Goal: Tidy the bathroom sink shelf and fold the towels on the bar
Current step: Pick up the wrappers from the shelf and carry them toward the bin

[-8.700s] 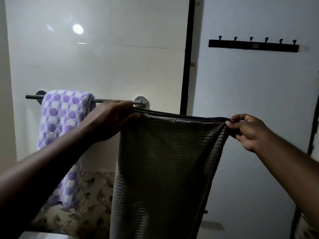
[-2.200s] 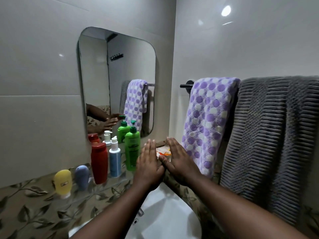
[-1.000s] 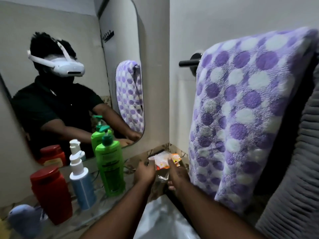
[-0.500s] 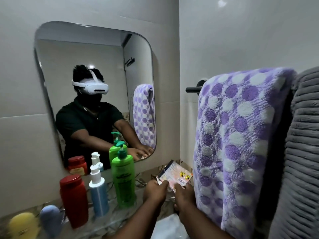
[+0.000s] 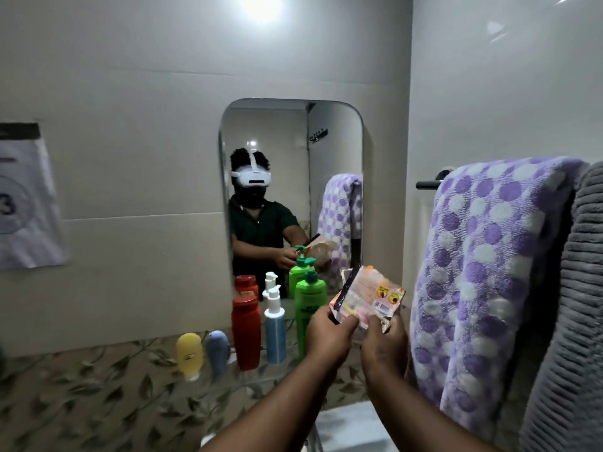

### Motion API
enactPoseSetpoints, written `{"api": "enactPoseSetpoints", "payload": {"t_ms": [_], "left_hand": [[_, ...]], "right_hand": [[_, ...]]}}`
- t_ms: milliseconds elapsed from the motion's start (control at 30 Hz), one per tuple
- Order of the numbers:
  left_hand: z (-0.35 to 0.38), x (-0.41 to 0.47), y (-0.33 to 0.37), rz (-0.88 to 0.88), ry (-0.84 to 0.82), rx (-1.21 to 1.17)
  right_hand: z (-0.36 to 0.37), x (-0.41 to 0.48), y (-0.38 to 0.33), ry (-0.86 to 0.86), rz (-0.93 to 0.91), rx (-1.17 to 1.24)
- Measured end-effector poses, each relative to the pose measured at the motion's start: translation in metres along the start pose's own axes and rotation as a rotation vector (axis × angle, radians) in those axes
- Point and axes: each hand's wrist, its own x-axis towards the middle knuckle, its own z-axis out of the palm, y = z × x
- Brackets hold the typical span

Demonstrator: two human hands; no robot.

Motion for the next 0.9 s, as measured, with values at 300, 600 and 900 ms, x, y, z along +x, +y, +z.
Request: {"api": "enactPoseSetpoints", "payload": {"t_ms": [300,600,900], "left_hand": [[-0.109,-0.078,-0.011,0.003,0.119,-0.074],[-0.27,-0.183,-0.105,-0.103,0.292,-0.129],[-0.385,-0.315,-0.227,-0.357,0.499,-0.057]], "right_hand": [[0.022,-0.112,-0.004,-0.092,-0.088,-0.024],[0.07,-0.3,0.058,-0.406,-0.03,-0.041],[0.075,-0.46,0.158,-0.797,0.064,-0.195]]}}
